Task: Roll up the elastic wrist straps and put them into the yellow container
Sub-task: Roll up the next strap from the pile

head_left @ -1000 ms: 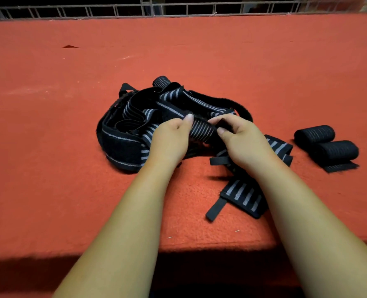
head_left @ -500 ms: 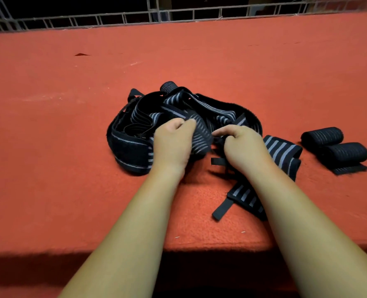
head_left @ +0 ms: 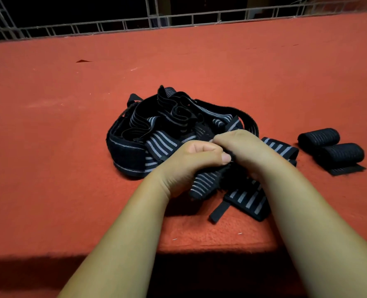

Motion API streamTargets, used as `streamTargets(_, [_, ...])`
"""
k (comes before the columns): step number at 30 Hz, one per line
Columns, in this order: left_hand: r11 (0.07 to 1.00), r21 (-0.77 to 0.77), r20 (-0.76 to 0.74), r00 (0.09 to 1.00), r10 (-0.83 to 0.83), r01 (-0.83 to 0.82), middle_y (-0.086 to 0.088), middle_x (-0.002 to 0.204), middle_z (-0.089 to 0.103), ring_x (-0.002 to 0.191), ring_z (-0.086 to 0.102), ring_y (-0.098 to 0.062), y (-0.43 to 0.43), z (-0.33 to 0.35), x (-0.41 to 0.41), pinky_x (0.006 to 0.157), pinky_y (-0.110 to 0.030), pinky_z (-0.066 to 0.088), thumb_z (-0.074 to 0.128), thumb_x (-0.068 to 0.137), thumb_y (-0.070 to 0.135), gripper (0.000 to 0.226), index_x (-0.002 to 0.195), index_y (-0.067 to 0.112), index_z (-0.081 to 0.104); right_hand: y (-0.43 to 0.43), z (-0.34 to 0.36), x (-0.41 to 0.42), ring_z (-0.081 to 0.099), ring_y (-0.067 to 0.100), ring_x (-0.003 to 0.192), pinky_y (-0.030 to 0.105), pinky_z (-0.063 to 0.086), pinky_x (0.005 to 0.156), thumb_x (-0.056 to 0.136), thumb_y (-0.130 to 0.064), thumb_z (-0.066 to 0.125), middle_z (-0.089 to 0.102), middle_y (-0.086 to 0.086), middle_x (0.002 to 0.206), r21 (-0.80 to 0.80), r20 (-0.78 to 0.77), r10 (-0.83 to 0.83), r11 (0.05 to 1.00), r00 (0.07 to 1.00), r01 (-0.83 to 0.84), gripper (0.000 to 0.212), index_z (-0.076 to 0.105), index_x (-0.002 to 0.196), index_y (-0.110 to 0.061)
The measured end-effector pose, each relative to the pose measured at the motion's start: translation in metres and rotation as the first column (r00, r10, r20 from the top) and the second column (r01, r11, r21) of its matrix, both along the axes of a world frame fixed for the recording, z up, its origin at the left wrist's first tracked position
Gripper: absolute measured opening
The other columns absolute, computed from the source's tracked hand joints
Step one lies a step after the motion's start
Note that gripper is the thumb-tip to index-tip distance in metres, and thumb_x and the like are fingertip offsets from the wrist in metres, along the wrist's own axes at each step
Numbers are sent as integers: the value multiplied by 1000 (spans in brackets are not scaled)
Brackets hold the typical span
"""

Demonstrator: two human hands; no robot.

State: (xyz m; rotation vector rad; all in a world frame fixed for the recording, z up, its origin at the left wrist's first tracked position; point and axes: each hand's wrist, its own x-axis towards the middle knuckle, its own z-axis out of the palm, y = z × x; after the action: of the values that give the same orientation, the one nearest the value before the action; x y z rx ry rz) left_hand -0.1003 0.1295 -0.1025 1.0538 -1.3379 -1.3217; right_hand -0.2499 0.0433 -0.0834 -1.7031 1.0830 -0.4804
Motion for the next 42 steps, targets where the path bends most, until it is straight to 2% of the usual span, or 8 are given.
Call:
streamTargets(6, [874,183,-44,885,464,-449,2,78,75,68,71,-18,-16,4,6,62,-28,57,56,109,56,47,87,18,73,-1,-1,3,73,4,91,20,54,74,92,-13,54,79,-16,106,-105,333,-133,979,933,177,31,82,103,-19])
streamTargets(14, [872,362,-205,885,419,-329,-11,117,80,107,79,-28,-26,-1,11,91,-44,63,53,98,78,72,130,18,78,-2,0,-4,78,28,109,29,60,94,86,5,36,82,18,106,-201,488,179,975,854,-90,51,82,108,4])
streamTargets(22, [873,287,-325,817,477,-395,-9,103,77,74,73,-18,-30,-5,25,74,-37,61,66,104,19,20,120,8,70,4,3,-7,77,16,96,25,58,84,80,-11,46,84,3,94,-325,298,266,931,917,-165,41,85,90,0])
streamTargets(28, [755,380,-401,641,655,-534,-28,110,78,91,79,-40,-39,-5,27,84,-49,67,43,106,-4,33,128,-17,63,12,6,3,50,16,59,38,40,56,111,-28,58,57,10,61,-462,394,-31,857,919,227,53,63,67,1])
streamTargets(31, [665,435,-394,536,747,-606,-27,121,75,105,77,-42,-40,-10,34,84,-55,67,44,105,-2,33,132,-11,61,11,10,3,32,16,58,36,26,52,112,-27,58,32,4,63,-380,553,-168,820,816,427,58,33,63,-7])
streamTargets(35, [588,389,-364,469,805,-709,-19,117,77,94,80,-33,-39,-6,44,71,-47,68,49,103,0,28,126,2,64,2,8,-1,37,23,62,49,34,55,112,-41,53,39,11,67,-373,545,-204,810,813,453,61,41,72,4])
streamTargets(39, [527,-29,82,524,848,-849,-5,126,68,98,74,-21,-28,-6,39,83,-40,64,56,90,-5,66,144,33,49,6,10,-1,57,16,63,31,46,59,116,-38,49,62,8,69,-349,563,-127,859,816,375,55,64,80,0])
streamTargets(42, [670,-342,570,421,705,-659,1,135,44,92,65,-21,-20,0,34,87,-39,55,52,85,-6,109,161,64,17,9,12,-1,75,32,76,49,61,73,116,-40,49,76,20,82,-267,584,-59,928,810,260,52,71,86,-4])
